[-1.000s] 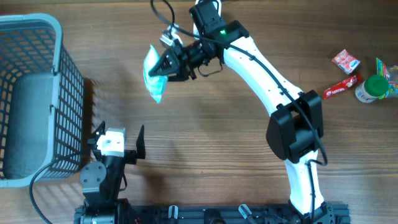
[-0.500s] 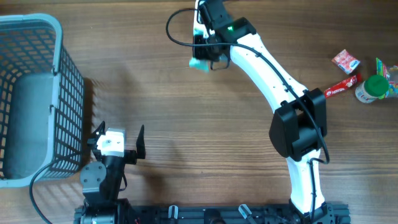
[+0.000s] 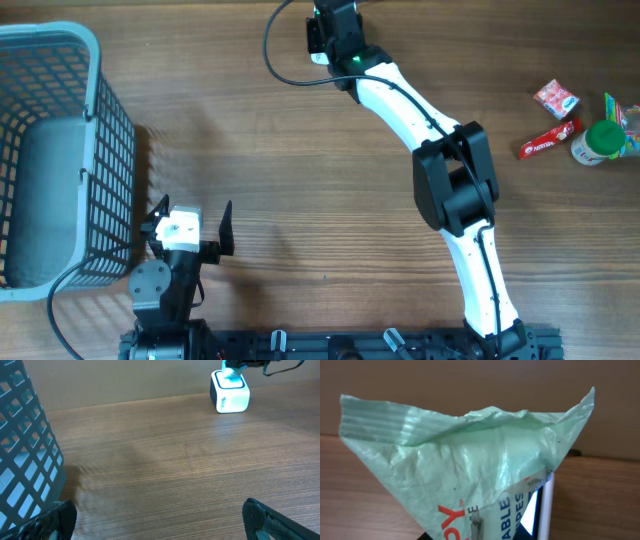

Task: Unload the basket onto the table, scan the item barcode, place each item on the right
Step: 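Lift the wipes pack and hold it in front of the scanner, then carry the wipes pack right and drop it on the pile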

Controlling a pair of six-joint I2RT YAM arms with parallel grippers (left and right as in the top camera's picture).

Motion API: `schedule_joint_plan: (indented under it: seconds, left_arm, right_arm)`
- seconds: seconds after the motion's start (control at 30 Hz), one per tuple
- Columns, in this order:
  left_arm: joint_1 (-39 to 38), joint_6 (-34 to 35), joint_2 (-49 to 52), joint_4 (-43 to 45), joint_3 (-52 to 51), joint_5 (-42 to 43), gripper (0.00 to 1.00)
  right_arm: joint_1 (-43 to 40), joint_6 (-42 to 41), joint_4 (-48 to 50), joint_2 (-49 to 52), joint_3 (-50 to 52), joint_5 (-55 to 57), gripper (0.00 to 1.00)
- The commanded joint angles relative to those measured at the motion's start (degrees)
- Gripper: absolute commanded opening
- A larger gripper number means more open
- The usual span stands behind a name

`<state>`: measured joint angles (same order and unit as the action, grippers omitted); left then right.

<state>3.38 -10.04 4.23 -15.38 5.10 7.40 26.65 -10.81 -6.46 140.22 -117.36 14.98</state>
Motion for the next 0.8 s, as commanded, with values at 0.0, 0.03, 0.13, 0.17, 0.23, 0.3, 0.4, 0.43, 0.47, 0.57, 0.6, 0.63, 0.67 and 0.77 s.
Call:
schedule_joint_plan:
  seconds: [0.0,0.03,0.13,0.17,0.23,0.3,0.4,0.43,0.47,0.57,0.6,0.63,0.67,0.77]
  left_arm:
    - [-0.33,-0.68,-0.33,0.13,-0.28,0.48,1.00]
    - [-0.33,-0.68,-0.33,0.13,-0.28,0.48,1.00]
    - [-0.33,-0.68,-0.33,0.13,-0.28,0.48,1.00]
    - [-0.33,-0.68,-0.33,0.13,-0.28,0.48,1.00]
    - [-0.33,-0.68,-0.33,0.13,-0.28,0.48,1.00]
    - [-0.33,-0.68,-0.33,0.13,-0.28,0.48,1.00]
    - [-0.33,-0.68,-0.33,0.13,-0.28,0.48,1.00]
    - [-0.33,-0.68,-0.33,0.13,-0.28,0.48,1.00]
    - [-0.33,-0.68,-0.33,0.13,-0.28,0.48,1.00]
    - [-0.33,-0.68,-0.33,0.13,-0.28,0.48,1.00]
    - [-0.33,-0.68,-0.33,0.13,-0.28,0.48,1.00]
    - [-0.33,-0.68,-0.33,0.13,-0.28,0.48,1.00]
    - [-0.33,-0.68,-0.33,0.13,-0.28,0.48,1.00]
    - [-0.33,-0.68,-0.33,0.13,-0.28,0.48,1.00]
  right_arm:
    - [-0.90,3.87,1.77,0.44,-2.19,2.45,0.05]
    - [-0.85,4.94,1.70,0.44,-2.54,2.73,0.05]
    - [-0.81,4.81,-0.42,0.42,-2.73,5.90,0.04]
    - [-0.83,3.52,-3.56,0.24,-3.48,6.51,0.05]
    - [-1.84,-2.21,-15.02,-1.33,-6.45,6.69,0.04]
    - [-3.21,-6.14,-22.53,-4.17,-7.19,6.71,0.05]
    - [-5.75,-9.86,-34.07,-10.12,-7.19,7.34,0.04]
    - [-6.84,-11.54,-39.06,-12.33,-7.19,7.32,0.04]
    - [-8.09,-12.35,-43.58,-14.45,-7.19,7.34,0.04]
    - [-12.22,-12.31,-52.50,-17.70,-7.17,9.51,0.04]
    - [-14.01,-12.33,-54.73,-17.94,-7.17,11.06,0.05]
    - [-17.57,-12.20,-57.22,-17.94,-7.02,13.29,0.04]
    - [-19.82,-11.91,-57.27,-17.77,-6.51,13.94,0.04]
    - [-28.37,-11.23,-51.54,-16.81,-3.91,12.20,0.04]
